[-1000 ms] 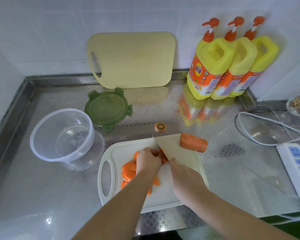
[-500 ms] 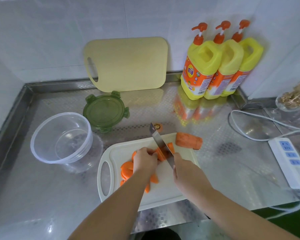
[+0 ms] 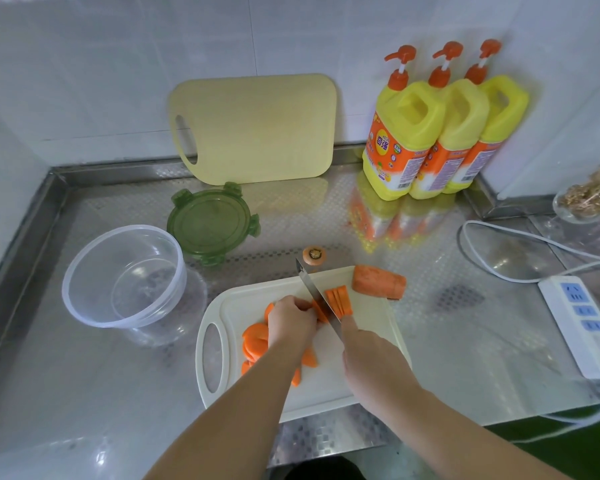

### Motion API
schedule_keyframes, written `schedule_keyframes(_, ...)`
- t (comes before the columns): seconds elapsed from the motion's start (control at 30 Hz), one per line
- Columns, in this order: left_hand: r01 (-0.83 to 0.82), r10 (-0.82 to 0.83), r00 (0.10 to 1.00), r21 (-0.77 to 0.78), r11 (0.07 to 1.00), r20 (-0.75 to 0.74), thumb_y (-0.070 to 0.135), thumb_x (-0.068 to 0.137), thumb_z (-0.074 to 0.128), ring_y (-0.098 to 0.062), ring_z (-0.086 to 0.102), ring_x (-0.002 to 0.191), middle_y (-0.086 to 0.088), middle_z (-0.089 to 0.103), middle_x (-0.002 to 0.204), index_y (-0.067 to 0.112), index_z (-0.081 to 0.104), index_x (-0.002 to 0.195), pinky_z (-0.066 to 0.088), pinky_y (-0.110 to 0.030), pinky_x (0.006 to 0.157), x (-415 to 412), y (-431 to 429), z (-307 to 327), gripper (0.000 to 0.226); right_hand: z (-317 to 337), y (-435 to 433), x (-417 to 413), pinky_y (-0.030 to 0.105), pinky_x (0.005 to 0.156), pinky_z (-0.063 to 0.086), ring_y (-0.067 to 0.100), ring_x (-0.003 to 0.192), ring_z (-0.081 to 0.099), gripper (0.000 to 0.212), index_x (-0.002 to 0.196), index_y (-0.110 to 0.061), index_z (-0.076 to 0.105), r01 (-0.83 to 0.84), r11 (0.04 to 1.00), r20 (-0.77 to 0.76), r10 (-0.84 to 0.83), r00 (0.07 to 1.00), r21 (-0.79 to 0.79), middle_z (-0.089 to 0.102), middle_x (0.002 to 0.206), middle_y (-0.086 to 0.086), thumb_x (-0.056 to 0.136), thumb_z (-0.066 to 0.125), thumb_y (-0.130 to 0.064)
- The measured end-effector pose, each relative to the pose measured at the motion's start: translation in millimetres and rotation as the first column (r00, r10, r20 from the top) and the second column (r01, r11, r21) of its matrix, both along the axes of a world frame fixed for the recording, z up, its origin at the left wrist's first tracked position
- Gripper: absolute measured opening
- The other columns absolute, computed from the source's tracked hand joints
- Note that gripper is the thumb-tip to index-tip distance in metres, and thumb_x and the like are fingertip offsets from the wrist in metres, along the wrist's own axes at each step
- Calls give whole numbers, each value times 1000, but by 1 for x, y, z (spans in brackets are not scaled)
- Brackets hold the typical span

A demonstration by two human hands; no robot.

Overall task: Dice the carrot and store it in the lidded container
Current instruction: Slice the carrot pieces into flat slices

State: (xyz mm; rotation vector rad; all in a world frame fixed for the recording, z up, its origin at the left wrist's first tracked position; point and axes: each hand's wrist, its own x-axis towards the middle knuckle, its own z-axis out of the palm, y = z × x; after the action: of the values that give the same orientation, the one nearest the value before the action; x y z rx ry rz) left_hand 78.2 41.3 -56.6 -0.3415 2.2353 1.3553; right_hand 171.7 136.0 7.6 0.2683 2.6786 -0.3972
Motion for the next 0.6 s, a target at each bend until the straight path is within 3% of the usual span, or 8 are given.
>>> schedule_keyframes(0.1,4,-4,1000,-10,1000,-3,9,83,58,-26,68,81,-8,71,78,18,63,76,58,-40,78,0,0,1,13,0,1,0,22,55,31,15,77,46,44,141,-13,23,-14,1000,3,14,1000,3,30,70,-7,99,36,-12)
schedule_keyframes(0.2,16,-16,1000,-8,1000,6,8,83,58,-26,68,79,-7,70,75,13,67,79,58,-40,76,-2,0,0,11,-1,1,-4,25,65,36,15,78,45,46,142,-13,21,-34,999,21,34,999,17,32,73,-5,99,38,-11)
schedule_keyframes(0.33,22,-22,1000,-4,1000,10,9,82,60,-27,69,79,-8,71,74,11,69,80,58,-40,76,-2,-1,-1,10,-1,0,-7,26,66,37,15,77,46,49,143,-13,19,-39,999,34,39,999,15,37,77,-3,98,39,-10)
schedule_keyframes(0.5,6,-7,1000,26,1000,24,7,83,60,-27,69,81,-9,71,74,15,68,71,58,-42,77,-3,-1,-1,16,-2,2,-11,26,67,37,15,78,45,46,142,-12,22,-62,998,49,60,997,29,29,69,-6,98,38,-8)
schedule_keyframes(0.6,-28,26,999,53,998,33,4,82,61,-30,69,83,-10,71,73,21,62,65,57,-43,80,-2,-1,-2,24,-4,0,-15,28,70,42,18,84,54,49,142,-12,22,-47,998,48,45,998,48,49,85,-1,97,41,-7)
